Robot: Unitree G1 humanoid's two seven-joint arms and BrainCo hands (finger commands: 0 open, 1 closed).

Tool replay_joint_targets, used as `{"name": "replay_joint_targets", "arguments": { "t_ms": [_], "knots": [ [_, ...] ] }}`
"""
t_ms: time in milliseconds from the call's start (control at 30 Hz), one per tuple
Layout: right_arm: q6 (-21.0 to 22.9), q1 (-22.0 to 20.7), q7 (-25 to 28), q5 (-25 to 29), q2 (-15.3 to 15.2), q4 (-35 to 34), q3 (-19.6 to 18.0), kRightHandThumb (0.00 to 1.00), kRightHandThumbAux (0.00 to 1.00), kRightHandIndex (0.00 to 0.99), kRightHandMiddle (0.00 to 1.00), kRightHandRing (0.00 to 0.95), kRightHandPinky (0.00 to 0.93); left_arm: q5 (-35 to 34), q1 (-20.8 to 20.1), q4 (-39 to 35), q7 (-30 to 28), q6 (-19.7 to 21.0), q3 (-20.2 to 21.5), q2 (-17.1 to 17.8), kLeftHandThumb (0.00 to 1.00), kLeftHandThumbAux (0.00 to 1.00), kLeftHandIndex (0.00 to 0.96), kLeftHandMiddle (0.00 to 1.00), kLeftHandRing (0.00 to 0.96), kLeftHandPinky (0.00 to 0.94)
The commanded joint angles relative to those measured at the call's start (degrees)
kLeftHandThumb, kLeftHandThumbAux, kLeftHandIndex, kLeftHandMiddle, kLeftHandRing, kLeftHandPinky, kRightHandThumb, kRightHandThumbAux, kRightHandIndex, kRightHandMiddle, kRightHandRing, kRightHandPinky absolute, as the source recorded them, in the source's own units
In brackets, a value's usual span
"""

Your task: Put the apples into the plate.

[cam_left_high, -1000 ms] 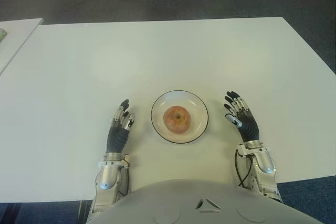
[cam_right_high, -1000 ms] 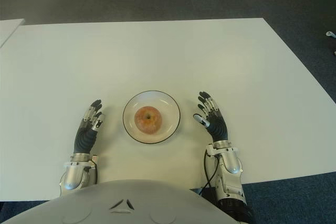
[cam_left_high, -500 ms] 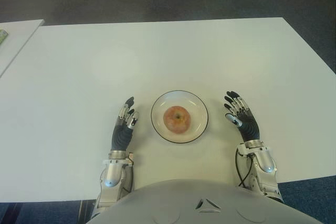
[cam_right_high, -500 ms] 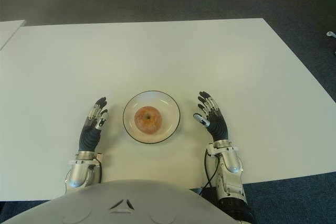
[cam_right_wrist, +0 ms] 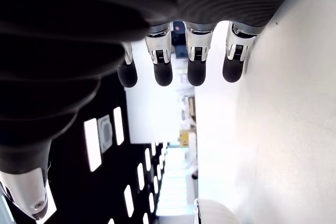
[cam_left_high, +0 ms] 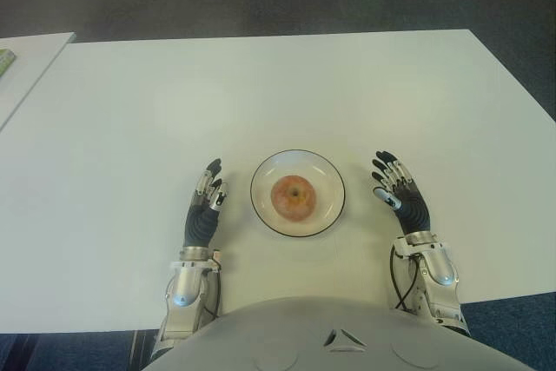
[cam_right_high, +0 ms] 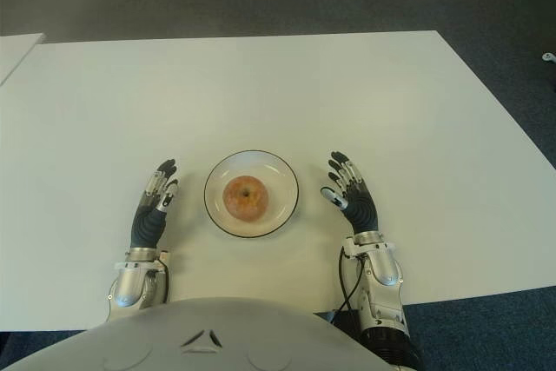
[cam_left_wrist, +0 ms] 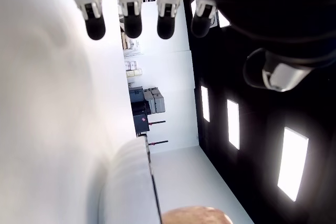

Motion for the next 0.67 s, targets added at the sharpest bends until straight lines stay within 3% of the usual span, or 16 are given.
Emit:
{"name": "replay_joint_targets", "arguments": {
  "t_ms": [33,167,667],
  "knots": [
    [4.6,2.8,-0.1,0.1,0.8,3.7,0.4,0.159,0.615,0.095,0.109,0.078,0.096,0.5,-2.3,10.9,1.8,6.0,0.1,-1.3,0.002,0.352,0.040,0.046,0.033,0.065],
    [4.5,2.7,0.0,0.2,0.8,3.8,0.4,0.163,0.613,0.095,0.115,0.084,0.101,0.3,-2.5,11.2,1.9,6.9,0.1,-1.4,0.000,0.363,0.043,0.049,0.037,0.072],
    [5.0,2.9,0.3,0.5,1.1,3.1,0.8,0.168,0.622,0.102,0.122,0.091,0.103,-1.3,1.8,-0.4,2.4,21.2,-0.4,-3.2,0.004,0.447,0.001,0.024,0.024,0.055]
  ]
}}
